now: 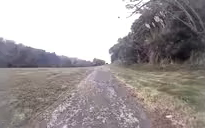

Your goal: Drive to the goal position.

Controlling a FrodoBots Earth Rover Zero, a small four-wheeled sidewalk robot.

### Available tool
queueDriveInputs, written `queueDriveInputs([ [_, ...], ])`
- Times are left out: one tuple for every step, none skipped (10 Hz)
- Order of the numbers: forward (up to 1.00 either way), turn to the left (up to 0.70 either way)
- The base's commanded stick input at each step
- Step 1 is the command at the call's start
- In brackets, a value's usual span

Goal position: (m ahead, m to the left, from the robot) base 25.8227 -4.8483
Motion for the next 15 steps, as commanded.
queueDriveInputs([
  [0.45,0.00],
  [0.45,0.00],
  [0.45,0.00],
  [0.45,0.00],
  [0.45,0.00],
  [0.45,0.00],
  [0.45,0.00],
  [0.45,0.00],
  [0.45,0.00],
  [0.45,0.00],
  [0.45,0.00],
  [0.45,0.00],
  [0.45,0.00],
  [0.45,0.00],
  [0.45,0.00],
])
